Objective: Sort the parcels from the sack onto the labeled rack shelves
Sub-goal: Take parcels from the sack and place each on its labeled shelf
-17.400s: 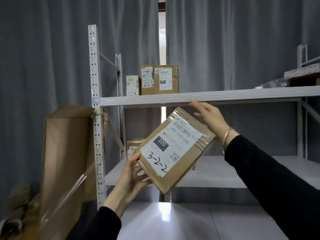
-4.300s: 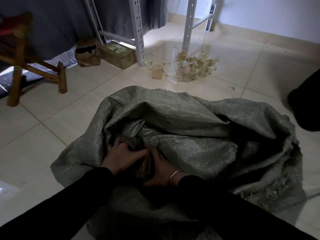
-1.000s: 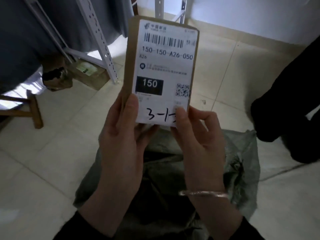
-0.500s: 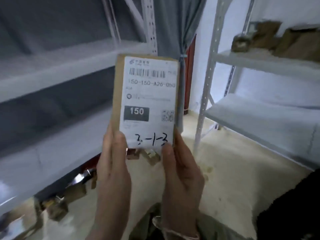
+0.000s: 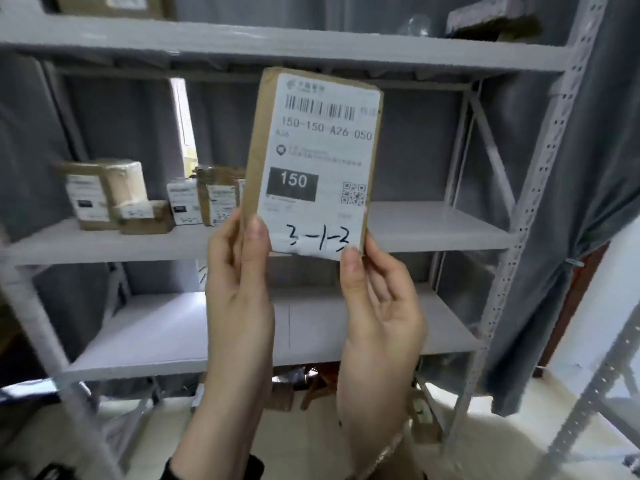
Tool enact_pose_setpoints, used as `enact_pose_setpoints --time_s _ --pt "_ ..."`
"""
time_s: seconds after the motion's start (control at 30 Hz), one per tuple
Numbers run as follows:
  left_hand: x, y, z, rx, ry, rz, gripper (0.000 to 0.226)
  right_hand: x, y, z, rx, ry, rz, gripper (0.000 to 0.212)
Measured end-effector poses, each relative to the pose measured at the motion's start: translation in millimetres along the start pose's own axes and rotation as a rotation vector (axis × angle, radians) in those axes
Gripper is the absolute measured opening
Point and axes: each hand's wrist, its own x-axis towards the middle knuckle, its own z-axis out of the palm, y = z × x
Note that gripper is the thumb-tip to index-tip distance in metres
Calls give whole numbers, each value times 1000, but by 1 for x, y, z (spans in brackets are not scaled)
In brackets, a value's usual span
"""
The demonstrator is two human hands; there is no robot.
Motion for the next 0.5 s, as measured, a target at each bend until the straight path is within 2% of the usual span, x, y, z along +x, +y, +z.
enact_pose_setpoints --time_s 0.2,0.33,0.4,0.5 --pt "41 37 -116 -51 167 118 55 -49 42 102 70 -158 69 32" --pt "75 63 -194 71 229 222 38 -86 87 176 100 -85 80 33" --pt "92 78 -229 103 273 279 33 -104 107 216 119 -48 21 37" --pt "117 96 -282 122 321 354 27 -128 130 269 131 -28 -22 30"
